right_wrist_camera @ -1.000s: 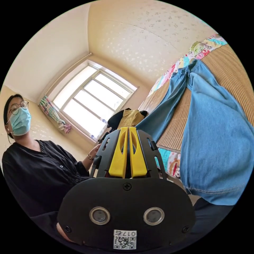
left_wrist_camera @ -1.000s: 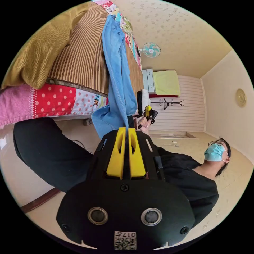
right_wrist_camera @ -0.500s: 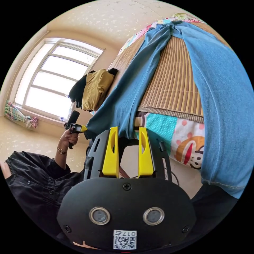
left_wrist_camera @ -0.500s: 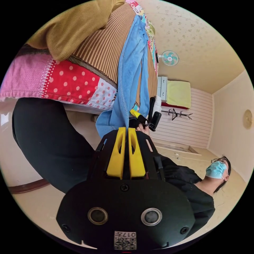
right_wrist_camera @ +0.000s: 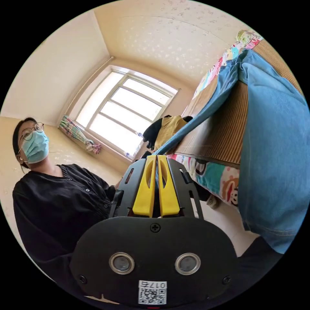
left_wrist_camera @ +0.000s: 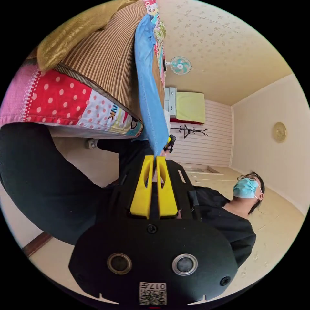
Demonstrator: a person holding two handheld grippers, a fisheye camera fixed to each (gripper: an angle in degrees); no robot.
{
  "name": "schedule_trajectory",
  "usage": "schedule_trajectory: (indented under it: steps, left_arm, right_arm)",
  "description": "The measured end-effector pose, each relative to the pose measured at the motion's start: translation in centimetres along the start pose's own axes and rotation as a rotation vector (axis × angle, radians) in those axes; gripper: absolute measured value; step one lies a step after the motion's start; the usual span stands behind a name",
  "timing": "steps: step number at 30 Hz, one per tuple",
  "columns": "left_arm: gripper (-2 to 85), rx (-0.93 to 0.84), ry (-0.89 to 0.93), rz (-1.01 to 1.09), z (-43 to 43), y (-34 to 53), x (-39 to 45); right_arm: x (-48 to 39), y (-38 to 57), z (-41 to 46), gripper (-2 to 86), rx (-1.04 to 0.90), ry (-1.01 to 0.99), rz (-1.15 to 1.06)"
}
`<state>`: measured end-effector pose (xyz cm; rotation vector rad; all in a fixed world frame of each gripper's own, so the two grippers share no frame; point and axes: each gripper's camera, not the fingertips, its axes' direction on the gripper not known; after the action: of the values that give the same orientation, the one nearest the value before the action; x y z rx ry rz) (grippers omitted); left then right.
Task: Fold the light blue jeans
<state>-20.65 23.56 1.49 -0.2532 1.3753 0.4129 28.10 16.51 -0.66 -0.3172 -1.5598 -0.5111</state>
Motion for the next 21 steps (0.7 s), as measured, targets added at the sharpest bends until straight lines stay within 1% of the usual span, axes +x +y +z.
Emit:
schedule_trajectory:
  steps: [1,2,3,4,5,7,8,9,10,11,12,13,15,17,20,21]
  left_arm:
    - [-0.6,-0.015,-0.096,-0.031,0.9,0.0,-0.1]
    - [-0.5,-0.028,-0.143,-0.043,1.5,-0.1,0.0]
    - [-0.3,-0.06,-0.236,-0.061,2.5,-0.2,0.3]
    - [0.2,-0.101,-0.315,-0.075,3.5,-0.4,0.6]
    - [0.6,-0.119,-0.35,-0.077,3.9,-0.5,0.8]
    - [4.0,-0.151,-0.422,-0.075,4.9,-0.5,1.5]
    - [4.8,-0.15,-0.418,-0.071,4.9,-0.4,1.7]
    - [6.2,-0.141,-0.393,-0.063,4.8,-0.3,2.0]
    - [6.4,-0.12,-0.356,-0.055,4.5,-0.1,2.2]
    - [6.5,-0.107,-0.337,-0.051,4.3,0.0,2.2]
    - [6.5,-0.079,-0.303,-0.036,3.9,0.1,2.5]
    - [6.5,-0.053,-0.27,-0.004,3.6,0.2,3.0]
    - [6.3,-0.038,-0.215,0.074,3.8,0.2,4.1]
    - [5.8,-0.034,-0.17,0.133,4.6,0.0,5.3]
    - [5.6,-0.055,-0.135,0.199,6.4,-0.5,7.2]
    - [5.7,-0.06,-0.122,0.213,7.1,-0.8,7.8]
  right_arm:
    - [0.6,0.2,1.3,0.7,-0.115,0.153,0.064]
    - [0.7,0.4,2.0,0.7,-0.165,0.222,0.077]
    - [0.2,0.7,3.1,0.7,-0.219,0.329,0.064]
    - [-0.7,1.2,3.3,0.8,-0.208,0.367,0.024]
    - [-1.0,1.4,3.1,0.8,-0.187,0.362,0.009]
    - [-1.6,1.9,0.2,1.3,-0.054,0.307,0.006]
    - [-1.6,2.1,-1.1,1.5,-0.005,0.312,0.017]
    - [-1.7,2.6,-3.9,2.1,0.103,0.352,0.045]
    - [-1.7,3.3,-7.1,2.7,0.221,0.419,0.078]
    - [-1.7,3.7,-8.8,3.0,0.281,0.459,0.1]
    - [-1.7,4.8,-12.0,3.7,0.393,0.535,0.146]
    - [-1.7,6.0,-14.9,4.4,0.505,0.59,0.176]
    - [-1.1,7.9,-18.4,5.8,0.642,0.651,0.236]
    - [0.6,9.0,-20.8,7.4,0.665,0.677,0.321]
    - [3.6,9.6,-22.2,9.0,0.59,0.695,0.399]
    - [4.7,9.4,-22.1,8.9,0.536,0.71,0.43]
